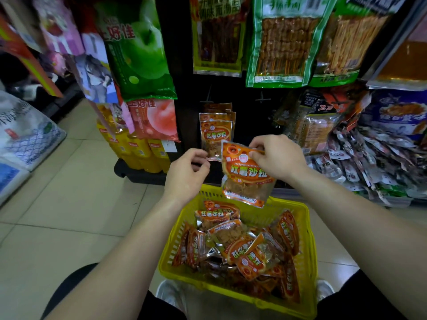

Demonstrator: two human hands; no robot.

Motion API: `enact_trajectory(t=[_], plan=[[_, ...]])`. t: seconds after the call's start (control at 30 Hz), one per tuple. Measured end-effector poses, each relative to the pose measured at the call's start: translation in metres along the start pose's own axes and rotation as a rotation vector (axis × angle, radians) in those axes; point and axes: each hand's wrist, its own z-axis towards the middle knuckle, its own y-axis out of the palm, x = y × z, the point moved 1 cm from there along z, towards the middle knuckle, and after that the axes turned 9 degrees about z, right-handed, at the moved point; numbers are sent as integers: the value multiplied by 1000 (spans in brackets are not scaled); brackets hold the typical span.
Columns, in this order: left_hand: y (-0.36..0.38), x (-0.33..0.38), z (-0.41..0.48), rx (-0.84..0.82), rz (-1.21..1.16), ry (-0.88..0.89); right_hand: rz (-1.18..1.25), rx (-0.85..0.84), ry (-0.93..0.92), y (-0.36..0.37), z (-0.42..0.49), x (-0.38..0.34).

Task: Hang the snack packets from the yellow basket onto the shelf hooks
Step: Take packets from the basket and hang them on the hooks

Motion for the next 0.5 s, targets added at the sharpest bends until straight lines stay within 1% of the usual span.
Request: enact_trajectory(t=[0.1,0.23,0.37,0.5], plan=[[7,-23,0,-84,79,-38,5,96,32,12,22,-1],[27,-47,11,-215,132,-84,-59,147,1,37,66,1],[49,-72,38,-277,214,-103,-120,139,0,74,118,13],[75,-105,79,-318,267,-159,-159,59,46,123,167,34]])
